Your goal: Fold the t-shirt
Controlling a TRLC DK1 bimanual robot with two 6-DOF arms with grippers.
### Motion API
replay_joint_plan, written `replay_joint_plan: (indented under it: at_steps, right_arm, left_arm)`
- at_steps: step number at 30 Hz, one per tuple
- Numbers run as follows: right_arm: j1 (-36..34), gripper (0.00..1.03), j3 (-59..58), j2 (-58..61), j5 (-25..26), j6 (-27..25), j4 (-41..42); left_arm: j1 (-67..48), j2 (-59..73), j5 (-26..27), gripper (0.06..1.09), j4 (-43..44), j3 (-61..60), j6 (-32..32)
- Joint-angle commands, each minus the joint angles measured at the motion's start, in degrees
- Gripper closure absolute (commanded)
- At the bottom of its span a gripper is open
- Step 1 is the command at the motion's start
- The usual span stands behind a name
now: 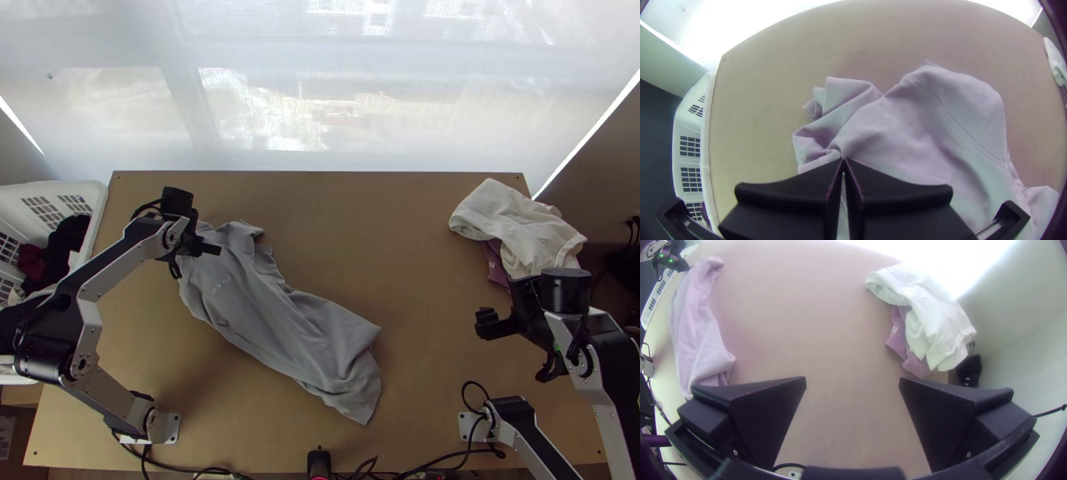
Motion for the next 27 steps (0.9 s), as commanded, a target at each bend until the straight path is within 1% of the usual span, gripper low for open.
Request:
replay_joint_plan:
  at_steps: [1,6,17,22,25,27]
  right_arm:
    - [0.8,0.05,-0.2,2.0,0.0,0.1,2.0]
    - [0.9,0.05,0.3,3.4,-0.4,0.2,3.0]
    - [1.4,0.05,1.3,4.1,-0.6,0.2,3.4]
    - [5.0,0.05,5.2,7.5,-1.0,0.2,4.3]
    - [8.4,0.05,8.9,11.2,-2.8,0.2,5.7]
    - [10.2,0.05,11.2,13.9,-3.3,0.2,7.0]
  left_arm:
    - [-2.0,-1.7,-0.2,1.05,-1.9,2.8,-1.8]
    - [-5.7,-5.6,-0.2,1.05,-4.1,5.6,-1.8]
    - [-12.7,-8.2,0.2,1.05,-10.5,14.7,-1.5]
    - [-15.5,-8.9,0.3,1.05,-13.3,17.8,-1.3]
    - [-17.3,-10.4,0.4,1.05,-14.4,18.5,-1.3]
    - [-19.0,-11.9,1.5,1.05,-14.9,19.6,-1.2]
